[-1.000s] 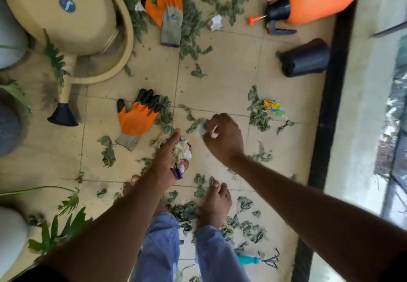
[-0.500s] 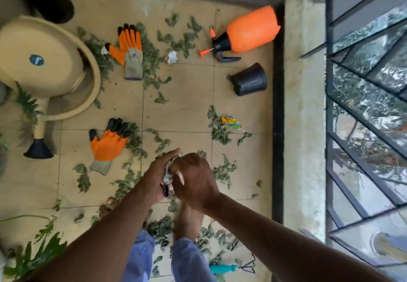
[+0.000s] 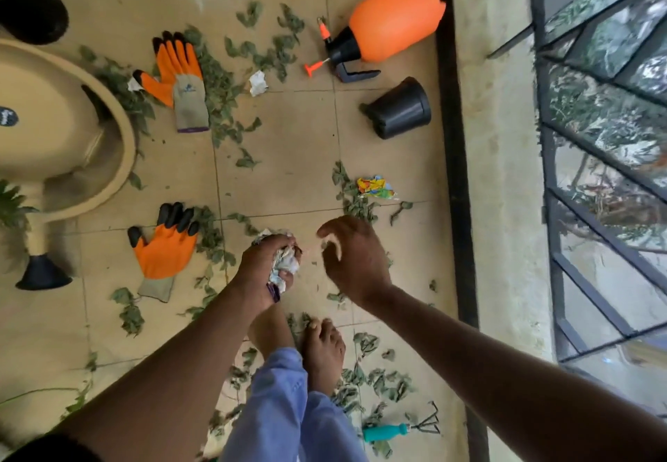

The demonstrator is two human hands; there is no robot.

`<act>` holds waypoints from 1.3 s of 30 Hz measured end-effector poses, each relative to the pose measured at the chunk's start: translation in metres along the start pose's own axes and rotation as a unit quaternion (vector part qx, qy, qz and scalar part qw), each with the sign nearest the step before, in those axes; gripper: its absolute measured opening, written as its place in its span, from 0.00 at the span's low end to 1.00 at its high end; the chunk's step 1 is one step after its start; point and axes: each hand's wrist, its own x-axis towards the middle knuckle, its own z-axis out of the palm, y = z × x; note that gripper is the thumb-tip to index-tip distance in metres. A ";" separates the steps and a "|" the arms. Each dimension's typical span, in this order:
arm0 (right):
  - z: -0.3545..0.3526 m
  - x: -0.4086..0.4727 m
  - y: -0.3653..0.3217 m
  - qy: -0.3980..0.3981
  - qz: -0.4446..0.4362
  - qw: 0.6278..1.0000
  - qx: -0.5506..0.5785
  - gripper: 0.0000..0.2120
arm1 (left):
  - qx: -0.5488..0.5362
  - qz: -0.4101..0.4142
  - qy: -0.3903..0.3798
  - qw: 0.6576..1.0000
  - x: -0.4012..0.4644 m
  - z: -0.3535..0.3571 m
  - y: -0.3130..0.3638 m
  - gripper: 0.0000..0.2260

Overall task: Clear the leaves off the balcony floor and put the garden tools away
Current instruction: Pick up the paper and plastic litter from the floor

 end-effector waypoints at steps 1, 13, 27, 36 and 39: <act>0.006 0.009 0.012 0.000 0.028 1.000 -0.012 0.14 | 0.008 -0.004 0.003 1.000 0.010 -0.003 0.000 0.08; 0.053 0.130 0.124 0.007 0.218 0.959 -0.181 0.27 | 0.054 -0.070 -0.031 0.996 0.091 -0.049 -0.003 0.08; 0.009 0.117 0.107 0.029 0.276 0.954 -0.112 0.16 | -0.101 0.154 -0.031 0.982 0.117 -0.155 0.039 0.29; -0.005 0.054 0.000 0.026 0.194 0.944 0.265 0.12 | -0.023 0.010 -0.079 0.997 0.017 0.004 0.047 0.09; -0.009 0.038 -0.049 0.010 0.110 0.962 0.249 0.09 | -0.041 0.028 -0.089 0.995 -0.015 0.013 0.066 0.13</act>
